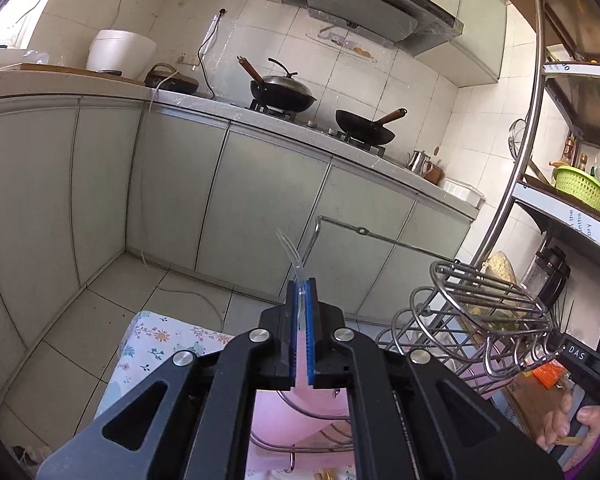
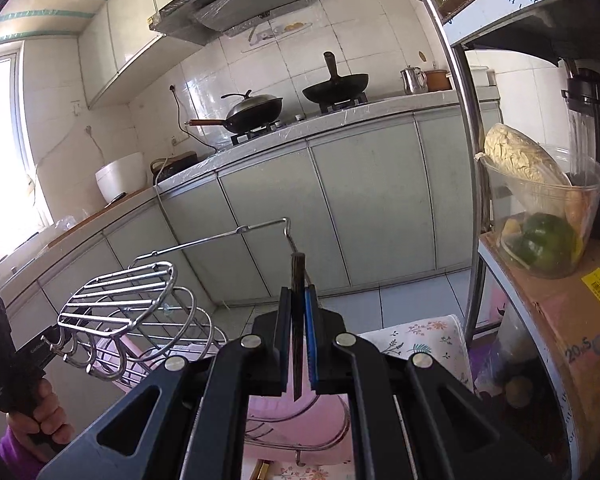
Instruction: Organize utensils
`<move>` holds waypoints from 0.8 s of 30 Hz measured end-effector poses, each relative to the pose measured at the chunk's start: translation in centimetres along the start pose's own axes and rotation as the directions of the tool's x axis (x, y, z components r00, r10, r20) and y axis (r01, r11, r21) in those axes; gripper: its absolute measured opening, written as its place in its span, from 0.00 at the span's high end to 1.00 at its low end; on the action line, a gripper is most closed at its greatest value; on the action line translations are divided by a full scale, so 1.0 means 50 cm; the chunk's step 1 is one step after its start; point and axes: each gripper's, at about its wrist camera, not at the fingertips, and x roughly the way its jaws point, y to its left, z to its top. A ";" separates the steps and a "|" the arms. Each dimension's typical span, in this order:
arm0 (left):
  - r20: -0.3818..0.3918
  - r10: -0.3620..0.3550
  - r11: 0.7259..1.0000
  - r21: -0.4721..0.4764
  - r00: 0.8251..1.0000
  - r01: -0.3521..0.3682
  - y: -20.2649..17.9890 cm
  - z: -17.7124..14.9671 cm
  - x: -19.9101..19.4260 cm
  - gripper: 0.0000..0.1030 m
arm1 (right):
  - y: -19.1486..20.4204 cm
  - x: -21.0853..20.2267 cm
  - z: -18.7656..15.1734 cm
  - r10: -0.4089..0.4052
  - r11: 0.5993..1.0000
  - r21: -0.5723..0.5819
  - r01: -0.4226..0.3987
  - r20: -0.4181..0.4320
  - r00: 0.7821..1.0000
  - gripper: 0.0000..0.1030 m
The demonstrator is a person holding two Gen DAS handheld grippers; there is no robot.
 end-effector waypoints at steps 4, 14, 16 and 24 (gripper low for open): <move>-0.004 0.008 1.000 0.003 1.000 -0.008 -0.004 -0.001 -0.004 0.98 | 0.003 0.006 -0.010 -0.001 1.000 -0.004 0.001 -0.032 0.999 0.94; -0.071 0.017 0.999 -0.032 0.997 -0.019 0.007 -0.004 -0.005 0.66 | 0.008 -0.003 -0.029 0.012 1.000 0.013 -0.011 -0.065 0.998 0.68; -0.079 0.016 0.999 -0.038 0.997 -0.019 0.011 -0.007 -0.009 0.65 | 0.012 -0.011 -0.035 0.010 1.000 0.007 -0.009 -0.070 0.998 0.68; -0.120 0.030 0.999 -0.039 0.992 -0.035 0.023 -0.031 -0.031 0.63 | 0.011 -0.068 -0.072 0.008 1.000 0.018 -0.007 -0.056 0.998 0.63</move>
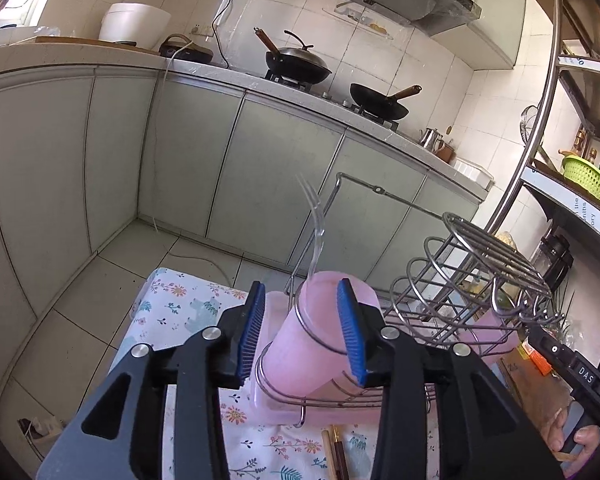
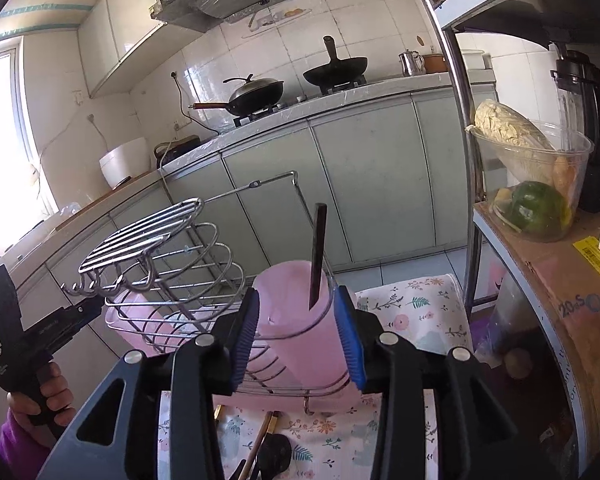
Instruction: Organize utensils
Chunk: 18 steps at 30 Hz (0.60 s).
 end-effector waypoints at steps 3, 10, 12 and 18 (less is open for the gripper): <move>-0.028 0.003 1.000 0.001 1.000 -0.003 0.008 -0.020 -0.011 0.64 | -0.005 -0.012 -0.026 0.010 1.000 0.019 -0.009 -0.026 1.000 0.63; -0.110 0.021 0.999 0.038 0.994 -0.017 0.006 -0.082 -0.026 0.64 | -0.007 -0.021 -0.102 0.003 0.999 0.038 0.001 -0.108 0.994 0.63; -0.142 0.019 0.999 0.048 0.990 -0.012 0.002 -0.104 -0.025 0.64 | -0.007 -0.020 -0.121 0.006 0.999 0.033 -0.001 -0.138 0.990 0.63; -0.228 0.022 0.996 0.095 0.973 -0.001 -0.010 -0.168 -0.024 0.64 | 0.006 -0.007 -0.180 -0.008 1.000 -0.005 0.007 -0.245 0.969 0.63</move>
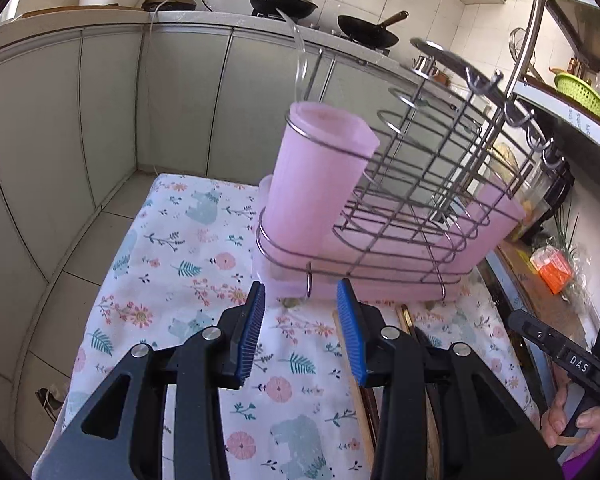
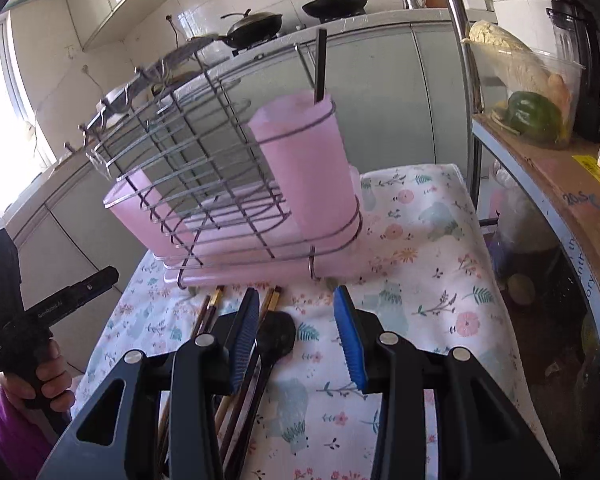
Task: Organize utensils
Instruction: 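Lower left tool and grasp wooden chopstick while right tool reaches toward dark chopsticks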
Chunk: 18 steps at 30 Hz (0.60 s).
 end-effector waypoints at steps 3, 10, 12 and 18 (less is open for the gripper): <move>-0.037 -0.006 1.000 0.009 0.999 0.007 -0.005 -0.024 0.005 0.64 | 0.007 0.009 -0.021 -0.002 1.000 -0.006 0.002 -0.033 0.999 0.63; -0.132 -0.007 0.999 0.044 0.991 0.013 -0.011 -0.070 0.016 0.63 | 0.025 0.030 -0.056 -0.003 1.000 -0.013 0.002 -0.104 0.995 0.63; -0.159 -0.014 0.999 0.039 0.987 0.020 -0.010 -0.081 0.019 0.64 | 0.028 0.032 -0.064 -0.006 1.000 -0.013 0.004 -0.114 0.993 0.63; -0.214 -0.032 0.999 0.037 0.976 0.040 -0.009 -0.109 0.019 0.63 | 0.020 0.040 -0.078 0.004 1.000 0.014 -0.002 -0.145 0.989 0.63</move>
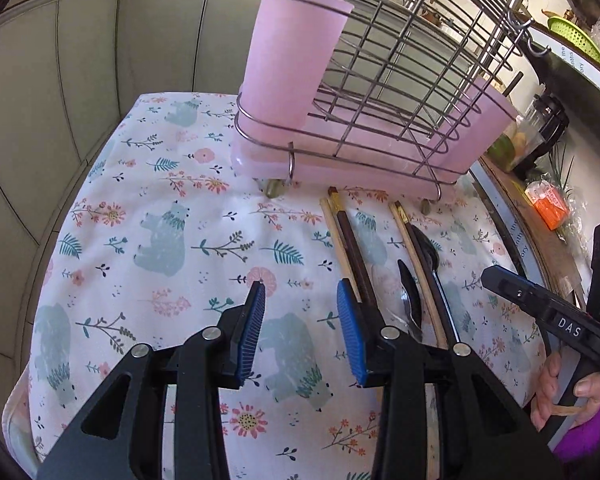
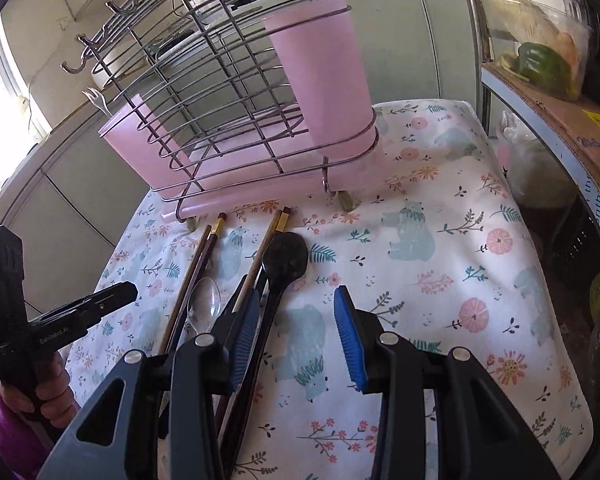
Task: Organize utensils
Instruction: 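Lower left tool and grasp wooden chopstick while right tool reaches toward dark chopsticks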
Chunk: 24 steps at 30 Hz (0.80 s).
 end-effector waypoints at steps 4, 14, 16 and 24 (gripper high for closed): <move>-0.028 -0.007 1.000 0.004 1.000 0.007 -0.004 -0.009 0.008 0.63 | -0.007 0.013 -0.009 0.024 0.999 0.023 -0.024 -0.032 0.999 0.63; -0.076 -0.046 0.999 -0.022 0.996 0.045 -0.028 0.033 0.051 0.64 | -0.001 0.038 -0.023 0.063 0.998 0.013 -0.062 -0.086 0.994 0.64; -0.082 -0.043 0.999 -0.023 0.996 0.041 -0.035 0.048 0.064 0.69 | -0.001 0.041 -0.024 0.069 0.998 0.012 -0.068 -0.092 0.993 0.66; -0.160 -0.052 0.997 -0.071 0.986 0.041 -0.040 0.082 0.143 0.88 | -0.004 0.056 -0.024 0.111 0.994 0.036 -0.107 -0.120 0.987 0.67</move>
